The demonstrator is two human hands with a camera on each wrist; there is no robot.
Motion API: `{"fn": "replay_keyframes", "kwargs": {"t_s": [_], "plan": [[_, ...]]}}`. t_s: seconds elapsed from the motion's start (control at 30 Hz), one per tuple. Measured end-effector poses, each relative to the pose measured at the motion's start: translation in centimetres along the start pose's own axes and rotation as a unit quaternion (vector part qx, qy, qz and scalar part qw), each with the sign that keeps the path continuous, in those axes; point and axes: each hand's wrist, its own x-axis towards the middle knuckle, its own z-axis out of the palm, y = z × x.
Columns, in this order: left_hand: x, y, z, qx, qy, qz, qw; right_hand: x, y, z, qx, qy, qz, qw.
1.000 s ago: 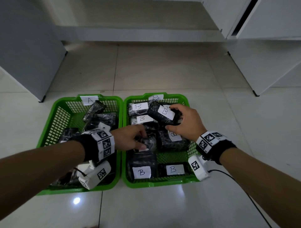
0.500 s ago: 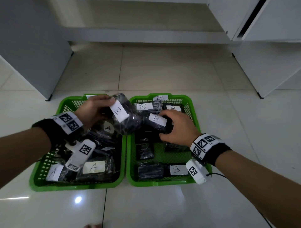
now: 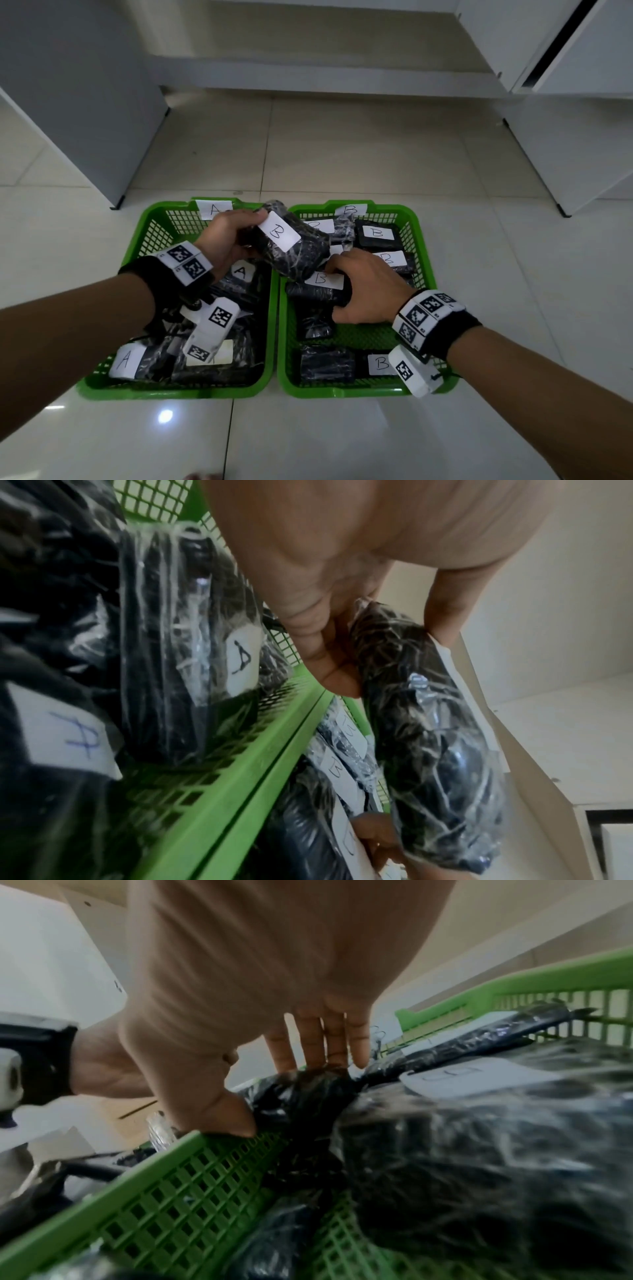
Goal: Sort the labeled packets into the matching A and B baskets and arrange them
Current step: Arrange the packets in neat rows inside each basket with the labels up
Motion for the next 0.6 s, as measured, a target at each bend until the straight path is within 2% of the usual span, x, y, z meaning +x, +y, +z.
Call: {"fn": "replay_keyframes", "kwargs": {"t_s": [0.17,0.27,0.4,0.5,0.6], "plan": [[0.5,-0.2,0.6,-0.059,0.033,-0.013,0.998,-0.9,0.9,-0.4,0.041,0.104,-0.046,0.993],[0.9,-0.2,0.4,-0.079,0.047,-0.019,0.996,-0.7,1.2,-1.2,0.000,0.070,-0.058,0.996],[1.0,-0.3,0.2,-0.082,0.037,-0.027,0.996,-0.7,0.8,0.2,0.049,0.040,-0.051,0.997],[0.9,-0.6,0.4,-0.070,0.029,-0.019,0.997,-1.0,1.4,-0.4,0.088,0.068,-0.022,0.994],[1.1,-0.9,0.3,-0.042,0.039,-0.011,0.998,-2.2,3.1,-2.6,0.106,0.131,0.036,0.985]]}}
